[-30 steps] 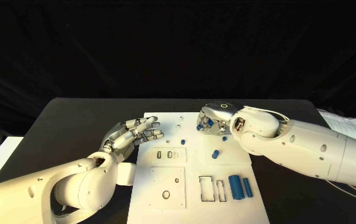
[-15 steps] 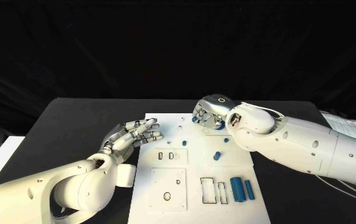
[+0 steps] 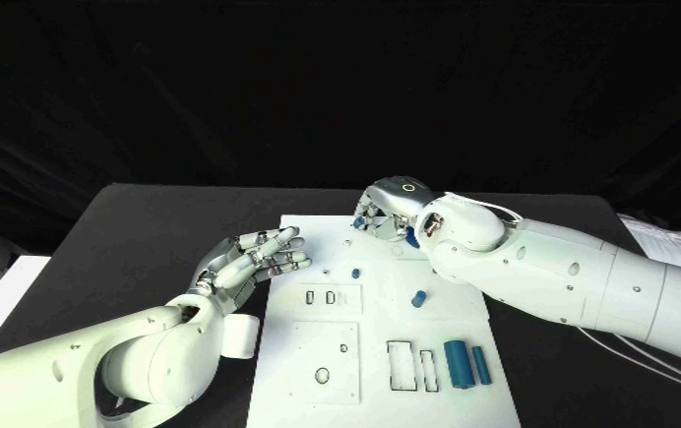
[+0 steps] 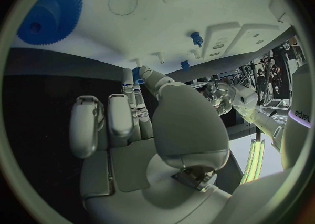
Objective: Assemble the parts on the task board
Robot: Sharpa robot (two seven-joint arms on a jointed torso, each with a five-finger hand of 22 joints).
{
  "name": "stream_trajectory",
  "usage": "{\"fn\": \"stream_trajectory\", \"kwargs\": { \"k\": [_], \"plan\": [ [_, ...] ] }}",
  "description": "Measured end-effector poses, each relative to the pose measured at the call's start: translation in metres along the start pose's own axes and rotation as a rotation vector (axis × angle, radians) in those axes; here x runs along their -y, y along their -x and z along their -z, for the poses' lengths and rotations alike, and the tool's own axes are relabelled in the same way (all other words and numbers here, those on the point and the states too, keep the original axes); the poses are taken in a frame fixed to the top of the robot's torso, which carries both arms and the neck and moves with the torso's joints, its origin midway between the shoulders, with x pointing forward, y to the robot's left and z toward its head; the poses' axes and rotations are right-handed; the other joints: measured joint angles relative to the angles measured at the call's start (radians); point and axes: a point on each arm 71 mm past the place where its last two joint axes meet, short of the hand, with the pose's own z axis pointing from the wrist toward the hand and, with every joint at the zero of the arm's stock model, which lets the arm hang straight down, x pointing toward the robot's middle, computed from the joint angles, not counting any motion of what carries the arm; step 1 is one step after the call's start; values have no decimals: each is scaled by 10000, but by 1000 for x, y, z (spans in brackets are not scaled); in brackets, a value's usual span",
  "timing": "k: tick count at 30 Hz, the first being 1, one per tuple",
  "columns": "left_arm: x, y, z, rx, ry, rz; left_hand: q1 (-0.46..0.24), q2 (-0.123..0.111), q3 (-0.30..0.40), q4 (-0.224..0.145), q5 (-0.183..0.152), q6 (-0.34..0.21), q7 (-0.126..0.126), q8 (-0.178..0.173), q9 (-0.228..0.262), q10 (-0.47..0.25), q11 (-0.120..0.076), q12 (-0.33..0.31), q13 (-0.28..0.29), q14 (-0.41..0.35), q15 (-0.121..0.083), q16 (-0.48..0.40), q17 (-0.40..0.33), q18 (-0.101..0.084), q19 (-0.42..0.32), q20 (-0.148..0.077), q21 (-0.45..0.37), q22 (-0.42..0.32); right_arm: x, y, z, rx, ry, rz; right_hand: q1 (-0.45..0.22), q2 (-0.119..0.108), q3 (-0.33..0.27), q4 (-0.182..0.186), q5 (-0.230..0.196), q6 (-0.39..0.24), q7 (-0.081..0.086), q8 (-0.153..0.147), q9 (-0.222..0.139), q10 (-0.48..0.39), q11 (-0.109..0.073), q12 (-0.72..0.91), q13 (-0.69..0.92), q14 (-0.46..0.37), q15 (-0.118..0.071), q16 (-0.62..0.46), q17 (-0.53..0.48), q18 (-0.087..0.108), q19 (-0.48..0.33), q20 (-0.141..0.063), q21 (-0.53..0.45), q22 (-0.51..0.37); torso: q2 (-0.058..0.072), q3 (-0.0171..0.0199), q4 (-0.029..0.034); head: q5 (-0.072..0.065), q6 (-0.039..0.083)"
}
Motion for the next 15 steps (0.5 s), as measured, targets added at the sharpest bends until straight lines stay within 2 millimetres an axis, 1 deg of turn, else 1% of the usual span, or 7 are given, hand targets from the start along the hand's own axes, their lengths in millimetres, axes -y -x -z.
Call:
{"fn": "stream_trajectory", "kwargs": {
  "k": [3,5,15],
  "plan": [
    [0,0,0,-2,-2,-1,0,0,6,-6,0,-2,2,0,0,0,0,0,0,0,0,-2,1,0,0,0,0,1,-3,-1,-2,-10,50,-15,0,0,-19,23,0,-1,0,0,0,0,0,0,0,0,0,0,1,0,0,0,0,0,13,-6,12,10,-1],
    [1,0,0,-7,-2,0,0,0,26,-26,0,-36,36,0,0,-36,-35,0,0,0,0,-39,9,0,0,0,0,-8,-4,-1,-3,-26,82,-24,0,0,-5,36,-2,-1,-1,-1,0,0,0,0,-1,0,0,0,10,1,0,0,31,0,17,-12,17,24,-1],
    [1,-1,0,-16,-3,-2,0,0,26,-26,0,-36,35,0,0,-36,-36,0,1,0,0,-39,9,-1,0,0,0,-8,-5,-4,-7,-171,41,4,1,-2,-17,78,-12,20,20,-63,0,0,2,0,-11,0,0,0,25,0,-1,0,38,19,43,-24,10,54,-2]
  ]
}}
